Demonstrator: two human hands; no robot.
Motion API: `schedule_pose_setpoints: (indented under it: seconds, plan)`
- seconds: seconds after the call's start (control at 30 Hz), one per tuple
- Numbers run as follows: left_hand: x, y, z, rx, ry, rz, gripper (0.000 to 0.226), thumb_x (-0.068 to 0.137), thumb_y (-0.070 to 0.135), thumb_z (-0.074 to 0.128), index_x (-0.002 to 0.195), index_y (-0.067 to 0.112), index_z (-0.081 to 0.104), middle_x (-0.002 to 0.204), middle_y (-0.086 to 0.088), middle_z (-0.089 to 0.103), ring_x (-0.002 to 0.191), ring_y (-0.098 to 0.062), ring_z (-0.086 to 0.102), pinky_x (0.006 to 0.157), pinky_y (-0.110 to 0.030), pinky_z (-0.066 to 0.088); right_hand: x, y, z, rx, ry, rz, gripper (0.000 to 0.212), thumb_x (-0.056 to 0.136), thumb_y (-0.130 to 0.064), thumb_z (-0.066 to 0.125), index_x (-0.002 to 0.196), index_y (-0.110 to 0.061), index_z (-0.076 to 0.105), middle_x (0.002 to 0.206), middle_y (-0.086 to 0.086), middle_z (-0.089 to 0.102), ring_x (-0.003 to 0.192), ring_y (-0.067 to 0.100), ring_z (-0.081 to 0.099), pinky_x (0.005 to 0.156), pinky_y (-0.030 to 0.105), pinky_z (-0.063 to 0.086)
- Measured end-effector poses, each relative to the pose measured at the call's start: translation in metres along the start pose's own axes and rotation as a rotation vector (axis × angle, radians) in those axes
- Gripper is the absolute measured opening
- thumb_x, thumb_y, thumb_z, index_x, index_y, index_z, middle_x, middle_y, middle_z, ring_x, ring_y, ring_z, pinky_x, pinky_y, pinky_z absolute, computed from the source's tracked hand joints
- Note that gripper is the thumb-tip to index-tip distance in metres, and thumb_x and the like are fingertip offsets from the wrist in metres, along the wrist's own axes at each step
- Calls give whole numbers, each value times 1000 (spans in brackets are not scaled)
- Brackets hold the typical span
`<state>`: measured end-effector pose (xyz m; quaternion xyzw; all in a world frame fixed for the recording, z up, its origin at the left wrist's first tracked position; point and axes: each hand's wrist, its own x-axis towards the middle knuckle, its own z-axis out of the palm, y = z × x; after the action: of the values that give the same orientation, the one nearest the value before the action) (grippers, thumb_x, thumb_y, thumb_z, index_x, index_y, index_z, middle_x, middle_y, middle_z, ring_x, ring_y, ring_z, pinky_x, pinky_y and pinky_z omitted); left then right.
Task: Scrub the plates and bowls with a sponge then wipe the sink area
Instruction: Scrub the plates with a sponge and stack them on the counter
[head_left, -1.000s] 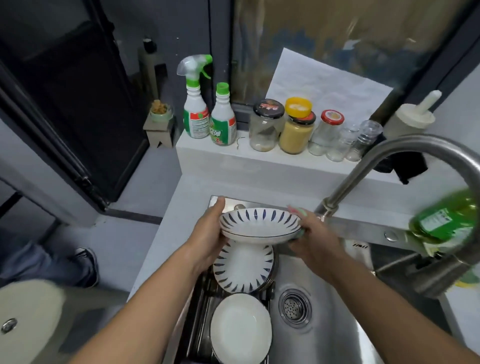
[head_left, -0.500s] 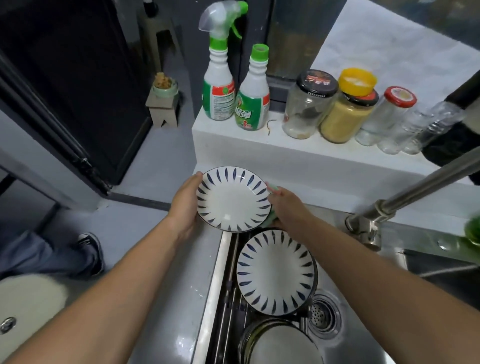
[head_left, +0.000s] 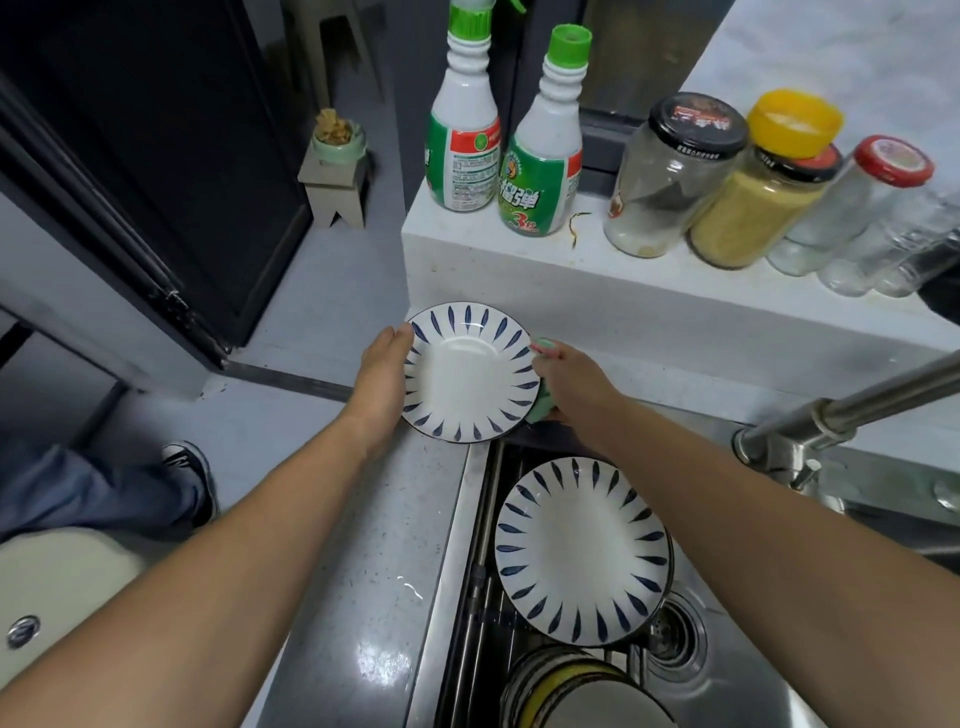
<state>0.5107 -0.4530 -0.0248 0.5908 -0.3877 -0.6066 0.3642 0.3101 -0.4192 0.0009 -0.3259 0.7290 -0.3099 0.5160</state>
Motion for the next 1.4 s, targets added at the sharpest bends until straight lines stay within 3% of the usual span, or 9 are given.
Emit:
schedule_pose_setpoints:
  seconds: [0.17,0.33,0.5,0.63,0.8,0.9,1.07,1.3,1.4]
  plan:
    - [23,-27,-8,45,26,3,78,79,70,52,134,15,53,152,-17,46,142,-34,46,118,-60,34,-4,4,-1,-61,-3,-68,25,103,-19,44,86,-30,58,106,11,72,102,32,68,99,51,52]
    - [3,-8,0,68,47,-26,96,79,71,50,160,27,29,165,5,32,151,-18,32,124,-48,26,-2,8,-3,-71,3,-128,21,103,-27,47,86,-35,58,105,6,72,102,30,68,98,51,53]
    - [3,-7,4,55,77,-2,66,108,41,45,164,19,17,152,8,36,129,-8,39,102,-26,31,7,10,-14,-75,34,-127,19,102,-27,49,115,-20,61,112,10,67,93,25,61,94,45,51]
    - [-6,-5,2,148,124,17,69,106,42,48,163,16,19,161,0,35,145,-18,37,108,-29,30,-2,13,-35,-61,144,-141,25,99,-37,54,114,-18,62,99,5,66,74,17,56,73,36,51]
    - [-61,-14,17,433,328,280,49,103,29,54,146,8,43,143,-7,43,139,-25,33,113,-29,26,-46,22,-74,-93,202,-107,34,95,-34,64,122,-14,62,115,3,69,93,24,69,82,39,58]
    - [-111,-33,42,392,145,334,23,104,31,53,123,19,51,117,3,57,113,-20,54,95,-30,42,-90,47,-97,-249,238,-119,29,93,-35,67,115,-17,59,107,-8,65,86,12,63,62,20,49]
    - [-127,-53,80,521,-225,66,29,108,43,41,121,21,55,109,7,62,97,-8,59,70,-15,39,-135,94,-105,-400,256,-29,28,83,-48,74,99,-31,57,91,-11,67,81,8,64,71,31,50]
    - [-109,-55,108,533,-352,-199,78,101,69,26,159,18,32,159,-3,41,143,-24,41,114,-34,30,-140,121,-85,-430,283,8,36,82,-49,75,90,-20,55,82,-5,64,77,16,61,68,32,49]
    - [-100,-49,109,530,-380,-265,94,87,85,19,152,24,48,152,-3,53,136,-26,50,119,-48,34,-141,128,-79,-419,309,44,38,82,-46,76,92,-18,52,82,-9,60,78,17,58,69,32,44]
